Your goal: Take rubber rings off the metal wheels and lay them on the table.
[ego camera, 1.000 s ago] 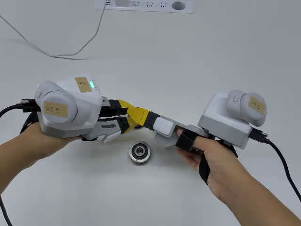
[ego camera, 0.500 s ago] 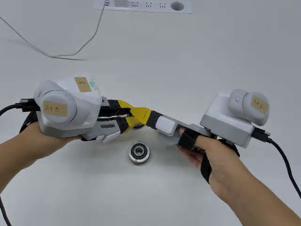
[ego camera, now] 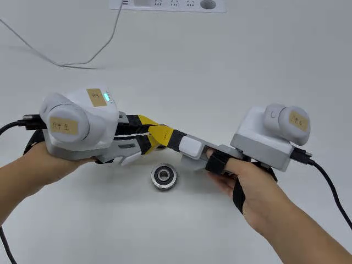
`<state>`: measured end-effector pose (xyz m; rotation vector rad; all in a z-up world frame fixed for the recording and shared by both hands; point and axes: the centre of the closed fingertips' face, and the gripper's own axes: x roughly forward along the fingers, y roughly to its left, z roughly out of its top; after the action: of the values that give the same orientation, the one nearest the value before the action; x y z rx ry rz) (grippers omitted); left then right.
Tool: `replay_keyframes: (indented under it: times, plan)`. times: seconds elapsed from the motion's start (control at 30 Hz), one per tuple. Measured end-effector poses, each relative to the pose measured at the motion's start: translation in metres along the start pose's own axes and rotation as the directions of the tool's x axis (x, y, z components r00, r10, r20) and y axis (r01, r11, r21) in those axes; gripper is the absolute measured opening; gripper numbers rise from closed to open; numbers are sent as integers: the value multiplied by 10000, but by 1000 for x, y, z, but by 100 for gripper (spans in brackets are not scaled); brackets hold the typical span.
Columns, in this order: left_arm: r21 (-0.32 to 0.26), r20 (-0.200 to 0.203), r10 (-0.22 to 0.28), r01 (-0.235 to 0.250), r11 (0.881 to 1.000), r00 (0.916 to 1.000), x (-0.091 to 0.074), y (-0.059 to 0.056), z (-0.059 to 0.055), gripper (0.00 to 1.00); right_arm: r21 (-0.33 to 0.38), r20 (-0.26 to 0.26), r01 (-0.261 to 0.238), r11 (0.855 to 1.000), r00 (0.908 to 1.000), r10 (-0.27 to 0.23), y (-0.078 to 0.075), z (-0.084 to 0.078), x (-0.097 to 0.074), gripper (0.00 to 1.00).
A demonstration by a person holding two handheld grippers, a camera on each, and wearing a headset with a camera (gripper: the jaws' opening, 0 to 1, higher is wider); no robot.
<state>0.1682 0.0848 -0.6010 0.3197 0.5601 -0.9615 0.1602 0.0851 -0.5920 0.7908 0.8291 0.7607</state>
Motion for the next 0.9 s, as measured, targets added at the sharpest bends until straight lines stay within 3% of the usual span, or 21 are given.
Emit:
replay_keyframes:
  times: [0.57, 0.9]
  plan:
    - [88, -129, -28, 29, 10000, 9999, 0, -1, 0, 12, 40, -222, -101, 9999, 9997, 102, 3, -4, -3, 45]
    - [119, -204, -48, 51, 9999, 9998, 1, -1, 0, 12, 102, 209, -124, 9999, 9997, 121, 2, 1, -2, 46]
